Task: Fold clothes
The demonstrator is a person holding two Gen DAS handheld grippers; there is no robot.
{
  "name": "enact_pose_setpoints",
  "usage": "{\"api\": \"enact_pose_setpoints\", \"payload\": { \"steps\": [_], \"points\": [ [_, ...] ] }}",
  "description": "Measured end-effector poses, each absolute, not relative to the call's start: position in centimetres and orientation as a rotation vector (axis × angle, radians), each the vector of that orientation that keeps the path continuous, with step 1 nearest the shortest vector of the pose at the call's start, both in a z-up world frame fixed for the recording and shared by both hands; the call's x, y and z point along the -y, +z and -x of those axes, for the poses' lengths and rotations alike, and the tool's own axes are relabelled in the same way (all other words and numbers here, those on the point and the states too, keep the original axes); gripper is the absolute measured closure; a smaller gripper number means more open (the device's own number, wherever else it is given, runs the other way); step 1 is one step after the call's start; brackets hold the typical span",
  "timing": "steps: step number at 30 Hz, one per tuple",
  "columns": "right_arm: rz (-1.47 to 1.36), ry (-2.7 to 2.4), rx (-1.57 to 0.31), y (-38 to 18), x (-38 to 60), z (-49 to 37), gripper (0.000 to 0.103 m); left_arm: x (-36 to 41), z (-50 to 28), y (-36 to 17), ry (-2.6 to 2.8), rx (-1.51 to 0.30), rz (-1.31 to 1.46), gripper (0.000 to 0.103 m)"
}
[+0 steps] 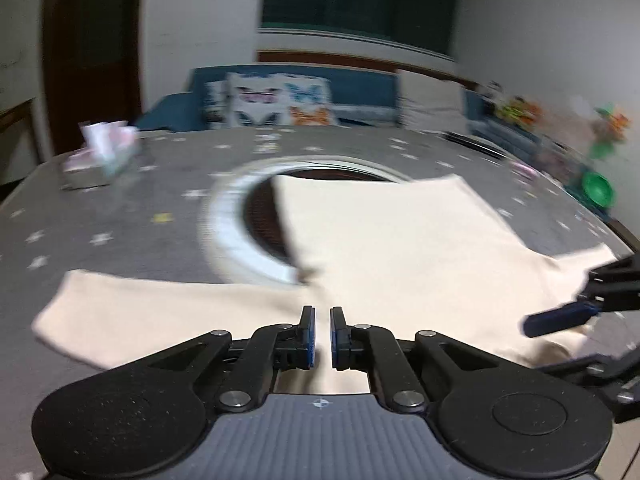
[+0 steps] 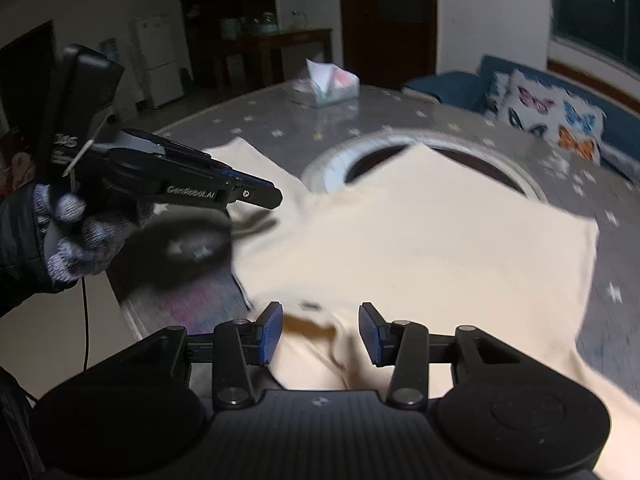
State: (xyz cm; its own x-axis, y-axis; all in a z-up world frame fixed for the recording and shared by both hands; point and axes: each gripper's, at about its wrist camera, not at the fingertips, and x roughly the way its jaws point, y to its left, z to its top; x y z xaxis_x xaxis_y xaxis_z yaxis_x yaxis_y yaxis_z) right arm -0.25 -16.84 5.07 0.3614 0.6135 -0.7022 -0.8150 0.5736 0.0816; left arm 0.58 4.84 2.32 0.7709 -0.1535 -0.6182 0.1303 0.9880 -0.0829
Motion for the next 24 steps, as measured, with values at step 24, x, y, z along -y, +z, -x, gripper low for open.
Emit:
{"api": "enact_pose_setpoints", "payload": {
  "steps": [24],
  "points": [
    [0.211, 0.918, -0.794, 5.1, 23.2, 2.4, 0.059, 4.7, 1.0, -0.7, -0.445, -0.651, -0.218, 0.094]
  ]
}}
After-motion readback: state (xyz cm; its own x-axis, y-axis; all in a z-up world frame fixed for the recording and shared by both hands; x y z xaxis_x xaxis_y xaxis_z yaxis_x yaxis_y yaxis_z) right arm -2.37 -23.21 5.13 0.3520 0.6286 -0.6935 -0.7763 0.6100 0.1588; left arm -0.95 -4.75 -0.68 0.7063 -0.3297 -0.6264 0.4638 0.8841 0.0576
